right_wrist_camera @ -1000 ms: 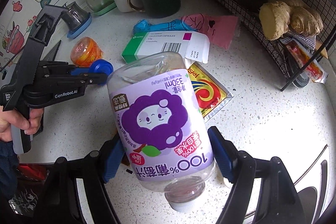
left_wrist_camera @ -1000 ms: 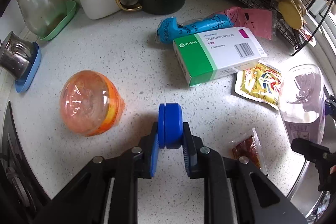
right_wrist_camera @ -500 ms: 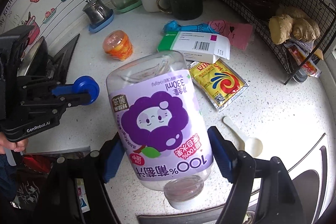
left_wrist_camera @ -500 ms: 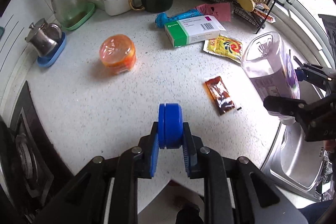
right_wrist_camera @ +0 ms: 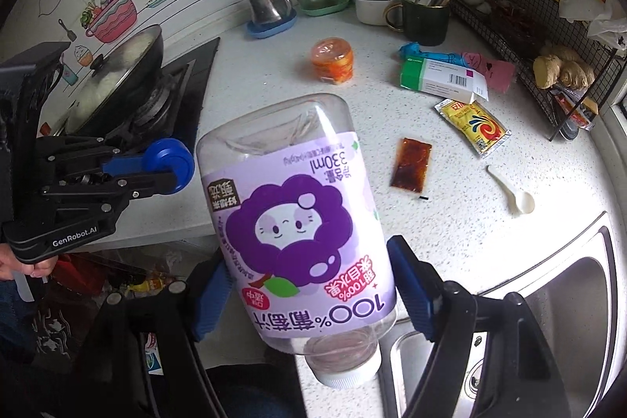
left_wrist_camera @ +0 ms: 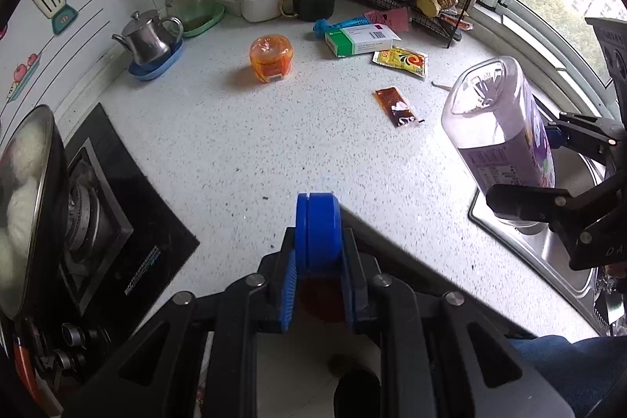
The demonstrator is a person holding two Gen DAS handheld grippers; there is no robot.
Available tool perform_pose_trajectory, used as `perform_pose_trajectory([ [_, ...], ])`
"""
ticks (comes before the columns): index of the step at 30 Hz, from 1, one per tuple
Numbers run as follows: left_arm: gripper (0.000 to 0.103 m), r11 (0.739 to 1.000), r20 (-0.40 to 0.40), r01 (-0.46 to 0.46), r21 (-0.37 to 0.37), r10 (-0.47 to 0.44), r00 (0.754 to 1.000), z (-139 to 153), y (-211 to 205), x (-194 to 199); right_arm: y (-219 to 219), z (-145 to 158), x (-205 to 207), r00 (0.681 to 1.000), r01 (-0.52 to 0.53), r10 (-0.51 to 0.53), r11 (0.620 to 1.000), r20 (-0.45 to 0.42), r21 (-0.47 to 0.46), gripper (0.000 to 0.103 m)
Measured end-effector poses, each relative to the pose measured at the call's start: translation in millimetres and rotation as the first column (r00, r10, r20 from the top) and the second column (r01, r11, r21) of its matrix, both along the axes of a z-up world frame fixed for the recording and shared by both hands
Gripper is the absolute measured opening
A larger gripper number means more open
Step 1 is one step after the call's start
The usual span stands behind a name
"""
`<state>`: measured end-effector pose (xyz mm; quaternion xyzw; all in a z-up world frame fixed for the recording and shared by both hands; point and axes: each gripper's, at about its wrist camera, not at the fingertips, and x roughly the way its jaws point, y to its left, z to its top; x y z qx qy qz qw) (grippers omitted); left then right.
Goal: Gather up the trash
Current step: 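Carry the cap and bottle down toward the red bin with both tools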
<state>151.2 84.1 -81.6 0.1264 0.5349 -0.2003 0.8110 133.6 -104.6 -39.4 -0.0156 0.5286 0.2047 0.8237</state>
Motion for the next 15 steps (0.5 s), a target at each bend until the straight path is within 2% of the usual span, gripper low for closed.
perform_pose_trajectory([
  [5,0.018,1.0,0.005,0.002,-0.008,-0.002,1.0,-0.4,39.3,-47.1,32.8,3.8,-40.6,1.0,-0.02,0.02,1.0,0.014,0.0,0.074],
  [15,0.018,1.0,-0.019,0.01,-0.009,-0.011,1.0,-25.6,94.5,-119.8,85.1,-20.6,-110.7,1.0,-0.004,0.004,1.0,0.001,-0.004,0.073],
])
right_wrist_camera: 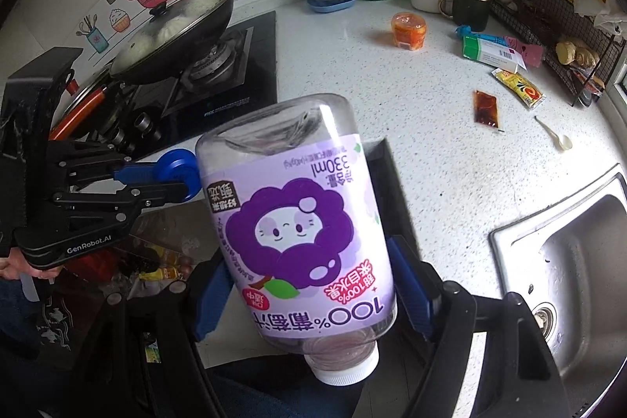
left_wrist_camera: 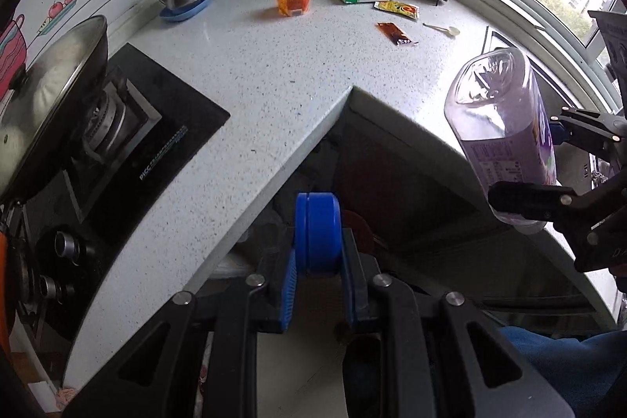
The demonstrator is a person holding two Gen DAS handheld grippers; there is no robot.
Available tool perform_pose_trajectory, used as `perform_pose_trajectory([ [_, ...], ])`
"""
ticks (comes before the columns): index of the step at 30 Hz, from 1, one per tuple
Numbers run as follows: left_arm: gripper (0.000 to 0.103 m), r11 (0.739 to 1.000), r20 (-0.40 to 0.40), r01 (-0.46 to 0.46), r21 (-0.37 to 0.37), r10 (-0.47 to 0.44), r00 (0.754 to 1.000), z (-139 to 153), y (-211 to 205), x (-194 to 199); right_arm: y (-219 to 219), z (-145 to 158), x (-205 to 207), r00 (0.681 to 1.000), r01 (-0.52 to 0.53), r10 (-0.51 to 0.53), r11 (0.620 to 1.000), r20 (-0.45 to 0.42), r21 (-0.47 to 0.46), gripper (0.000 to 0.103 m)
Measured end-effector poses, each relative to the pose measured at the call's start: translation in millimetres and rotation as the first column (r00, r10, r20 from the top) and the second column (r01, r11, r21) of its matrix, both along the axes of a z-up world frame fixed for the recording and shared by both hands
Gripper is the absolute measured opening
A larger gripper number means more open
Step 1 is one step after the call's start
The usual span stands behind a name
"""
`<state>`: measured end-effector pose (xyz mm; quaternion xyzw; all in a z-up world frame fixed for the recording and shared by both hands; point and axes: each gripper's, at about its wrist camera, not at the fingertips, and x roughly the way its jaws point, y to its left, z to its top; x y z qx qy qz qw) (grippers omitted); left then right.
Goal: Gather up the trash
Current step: 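Carry the cap and bottle down toward the red bin with both tools, then open the left tool over the red bin while the right releases the bottle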
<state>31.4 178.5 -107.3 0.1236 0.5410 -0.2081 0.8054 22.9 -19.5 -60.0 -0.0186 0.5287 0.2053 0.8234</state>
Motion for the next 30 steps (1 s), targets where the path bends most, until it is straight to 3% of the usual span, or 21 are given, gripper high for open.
perform_pose_trajectory([
  [14,0.018,0.999,-0.105,-0.033,0.013,0.034,0.994,-76.8,26.1,-32.2,19.8,-52.8,-36.7,0.997,0.053,-0.055,0.998,-0.053,-0.045,0.073],
  [18,0.018,0.999,-0.14,-0.045,-0.001,0.044,0.989,-117.0,19.8,-25.6,22.8,-78.6,-33.4,0.998,0.05,-0.054,0.993,-0.038,-0.106,0.073],
  [21,0.018,0.999,-0.164,-0.043,-0.022,0.039,0.986,-152.0,9.6,-19.4,20.0,-102.8,-29.3,0.996,0.059,-0.065,0.993,-0.06,-0.101,0.073],
  [30,0.018,0.999,-0.204,-0.038,-0.033,0.03,0.979,-251.7,-22.2,-3.6,9.9,-199.4,-21.4,0.991,0.088,-0.101,0.987,-0.089,-0.133,0.073],
])
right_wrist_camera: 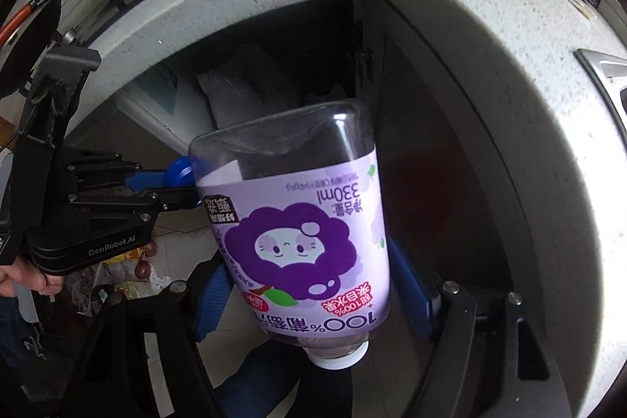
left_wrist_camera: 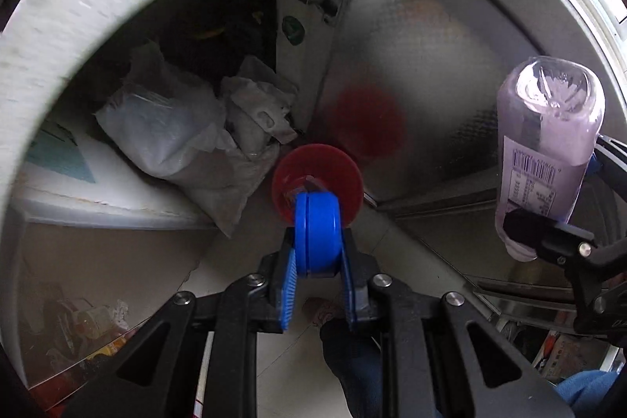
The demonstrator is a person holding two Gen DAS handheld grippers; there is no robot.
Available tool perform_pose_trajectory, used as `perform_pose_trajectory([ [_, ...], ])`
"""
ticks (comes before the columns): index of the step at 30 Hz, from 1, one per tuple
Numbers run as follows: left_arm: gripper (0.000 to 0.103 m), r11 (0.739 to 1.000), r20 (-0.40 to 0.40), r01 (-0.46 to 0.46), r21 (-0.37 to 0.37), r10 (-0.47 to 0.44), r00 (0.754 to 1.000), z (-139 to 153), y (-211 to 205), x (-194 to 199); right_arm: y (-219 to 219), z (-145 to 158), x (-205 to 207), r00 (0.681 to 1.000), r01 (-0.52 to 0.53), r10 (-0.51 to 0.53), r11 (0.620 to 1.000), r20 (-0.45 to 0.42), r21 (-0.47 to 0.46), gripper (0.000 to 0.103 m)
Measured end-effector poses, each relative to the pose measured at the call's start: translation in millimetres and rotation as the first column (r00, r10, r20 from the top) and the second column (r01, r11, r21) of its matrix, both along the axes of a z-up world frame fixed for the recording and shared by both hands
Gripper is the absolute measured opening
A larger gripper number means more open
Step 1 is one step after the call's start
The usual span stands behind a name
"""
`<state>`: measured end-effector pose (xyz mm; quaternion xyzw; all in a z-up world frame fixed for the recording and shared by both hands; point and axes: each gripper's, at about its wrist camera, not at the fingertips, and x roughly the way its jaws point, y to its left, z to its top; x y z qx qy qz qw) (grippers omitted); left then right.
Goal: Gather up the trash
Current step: 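Open the left tool over the red bin while the right releases the bottle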
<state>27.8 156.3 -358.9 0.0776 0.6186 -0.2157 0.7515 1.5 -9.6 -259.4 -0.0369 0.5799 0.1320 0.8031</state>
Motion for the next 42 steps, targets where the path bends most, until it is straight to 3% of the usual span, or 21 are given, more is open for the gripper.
perform_pose_trajectory([
  [9,0.018,0.999,-0.031,0.047,0.014,-0.046,0.998,-96.6,-29.3,15.0,-20.6,-91.9,21.8,0.998,0.053,-0.052,0.998,-0.029,0.025,0.072],
  [16,0.018,0.997,-0.056,0.071,-0.007,-0.071,0.996,-134.2,-45.3,27.4,-28.3,-124.1,32.0,0.999,0.042,-0.042,0.999,-0.006,0.008,0.072],
  [19,0.027,0.997,-0.065,0.072,-0.008,-0.072,0.995,-143.1,-48.1,35.6,-32.0,-126.1,30.4,0.998,0.057,-0.057,0.998,0.013,-0.004,0.072],
  [21,0.045,0.998,-0.075,0.065,-0.014,-0.066,0.995,-144.7,-49.5,42.5,-31.8,-125.0,29.8,0.998,0.061,-0.061,0.998,0.011,-0.003,0.072],
  [23,0.084,0.999,-0.071,0.047,-0.011,-0.047,0.996,-142.6,-48.5,47.8,-35.5,-127.7,32.3,0.998,0.061,-0.061,0.998,0.003,0.003,0.072],
  [27,0.086,0.999,-0.06,0.003,-0.039,-0.005,0.998,-133.3,-39.7,52.6,-35.5,-130.7,41.4,0.999,0.053,-0.053,0.999,-0.003,0.009,0.072],
  [35,0.095,0.999,-0.02,-0.023,0.046,0.024,1.0,-129.8,-18.7,47.7,-29.6,-135.4,52.1,1.0,-0.004,0.005,1.0,-0.021,0.02,0.072],
  [42,0.095,0.995,-0.032,-0.072,0.069,0.074,0.997,-138.5,8.3,42.5,-13.7,-161.2,66.1,0.997,-0.05,0.052,0.998,-0.064,0.034,0.072],
])
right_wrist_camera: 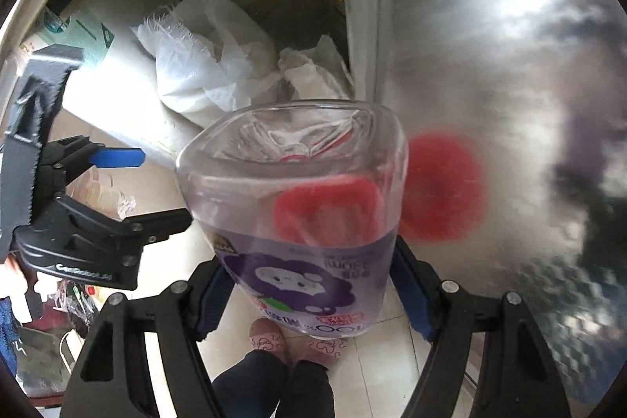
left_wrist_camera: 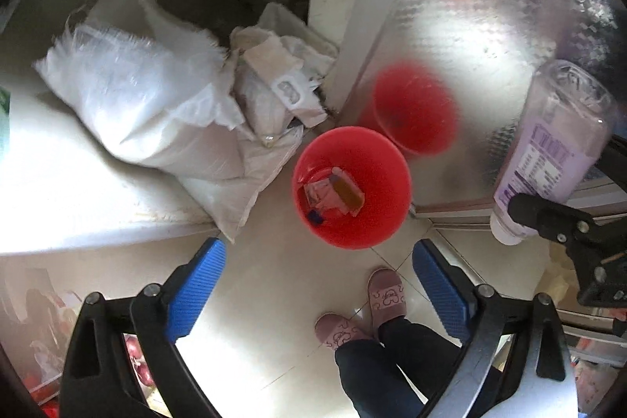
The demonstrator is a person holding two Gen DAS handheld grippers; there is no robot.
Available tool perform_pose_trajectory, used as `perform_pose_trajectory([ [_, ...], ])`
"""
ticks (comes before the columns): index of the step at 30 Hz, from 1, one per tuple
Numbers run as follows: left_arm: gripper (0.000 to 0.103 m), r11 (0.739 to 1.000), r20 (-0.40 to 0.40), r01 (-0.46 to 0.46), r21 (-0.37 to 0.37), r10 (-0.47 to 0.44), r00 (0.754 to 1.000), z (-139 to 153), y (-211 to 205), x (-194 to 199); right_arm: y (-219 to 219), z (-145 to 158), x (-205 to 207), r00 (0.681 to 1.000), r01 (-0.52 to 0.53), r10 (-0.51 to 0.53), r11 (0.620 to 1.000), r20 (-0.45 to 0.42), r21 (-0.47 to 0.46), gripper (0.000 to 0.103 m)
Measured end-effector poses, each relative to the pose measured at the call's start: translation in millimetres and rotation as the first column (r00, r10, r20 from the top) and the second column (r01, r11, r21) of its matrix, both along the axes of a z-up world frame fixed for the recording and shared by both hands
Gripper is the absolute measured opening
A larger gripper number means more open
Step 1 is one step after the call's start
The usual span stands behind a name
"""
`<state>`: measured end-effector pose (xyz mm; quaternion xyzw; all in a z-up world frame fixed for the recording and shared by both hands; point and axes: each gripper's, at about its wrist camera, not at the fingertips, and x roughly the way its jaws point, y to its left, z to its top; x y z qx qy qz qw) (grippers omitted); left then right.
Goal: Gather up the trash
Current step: 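Open the left tool over the red bin while the right releases the bottle, then raise both empty tools back up to the countertop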
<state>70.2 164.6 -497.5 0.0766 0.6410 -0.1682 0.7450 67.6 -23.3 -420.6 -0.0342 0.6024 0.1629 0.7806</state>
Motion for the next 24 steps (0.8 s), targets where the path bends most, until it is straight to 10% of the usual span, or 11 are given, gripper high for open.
perform_pose_trajectory([
  [17,0.103,0.995,-0.024,-0.083,0.053,0.085,0.996,-31.4,24.9,-2.6,24.7,-56.4,20.5,0.996,-0.072,0.07,0.996,-0.056,-0.051,0.073],
  [24,0.103,0.996,-0.025,-0.074,0.054,0.075,0.997,-28.8,22.9,-3.1,21.6,-53.2,19.0,0.998,-0.067,0.066,0.992,-0.013,-0.103,0.099],
])
